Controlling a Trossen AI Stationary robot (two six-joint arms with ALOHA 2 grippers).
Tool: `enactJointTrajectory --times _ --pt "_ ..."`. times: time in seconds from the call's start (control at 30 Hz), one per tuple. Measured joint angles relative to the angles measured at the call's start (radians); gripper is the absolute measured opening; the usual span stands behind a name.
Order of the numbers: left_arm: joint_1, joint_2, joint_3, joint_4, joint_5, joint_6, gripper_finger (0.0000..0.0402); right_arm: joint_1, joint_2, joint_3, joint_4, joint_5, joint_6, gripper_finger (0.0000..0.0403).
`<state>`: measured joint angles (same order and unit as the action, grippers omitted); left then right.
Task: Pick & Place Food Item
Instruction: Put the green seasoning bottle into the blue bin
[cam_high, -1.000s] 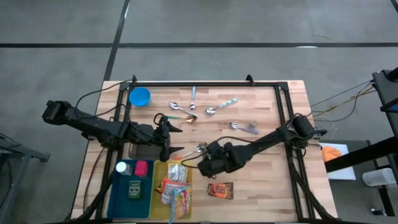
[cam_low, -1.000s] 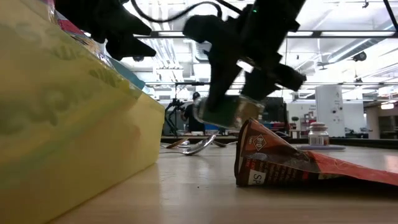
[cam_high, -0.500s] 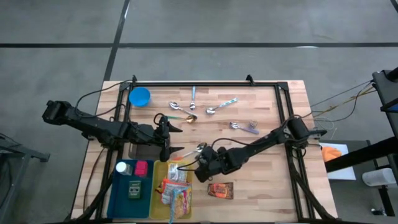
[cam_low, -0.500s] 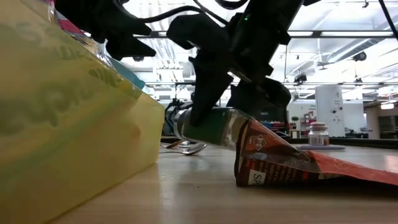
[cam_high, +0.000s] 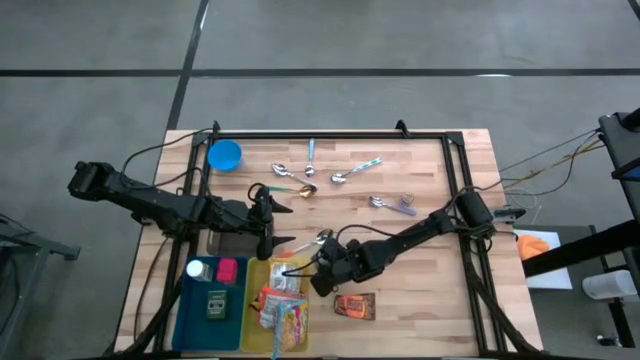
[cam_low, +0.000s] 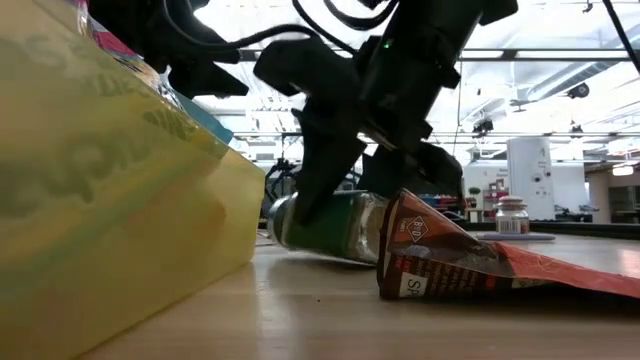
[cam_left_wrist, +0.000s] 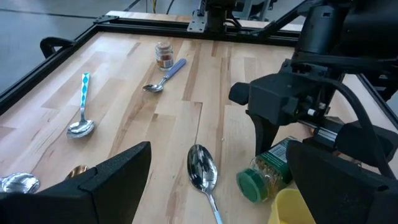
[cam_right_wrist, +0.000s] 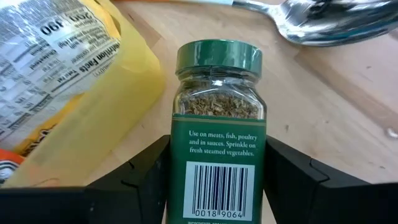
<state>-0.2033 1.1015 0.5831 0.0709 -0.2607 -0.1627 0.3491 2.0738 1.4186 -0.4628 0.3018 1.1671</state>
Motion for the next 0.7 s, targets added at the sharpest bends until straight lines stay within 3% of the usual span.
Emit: enactJointTrajectory --times 0.7 --pt "0.0 0.0 0.0 -0.021 0.0 0.0 0.0375 -0.01 0.013 0.014 0.005 -0.025 -0.023 0.0208"
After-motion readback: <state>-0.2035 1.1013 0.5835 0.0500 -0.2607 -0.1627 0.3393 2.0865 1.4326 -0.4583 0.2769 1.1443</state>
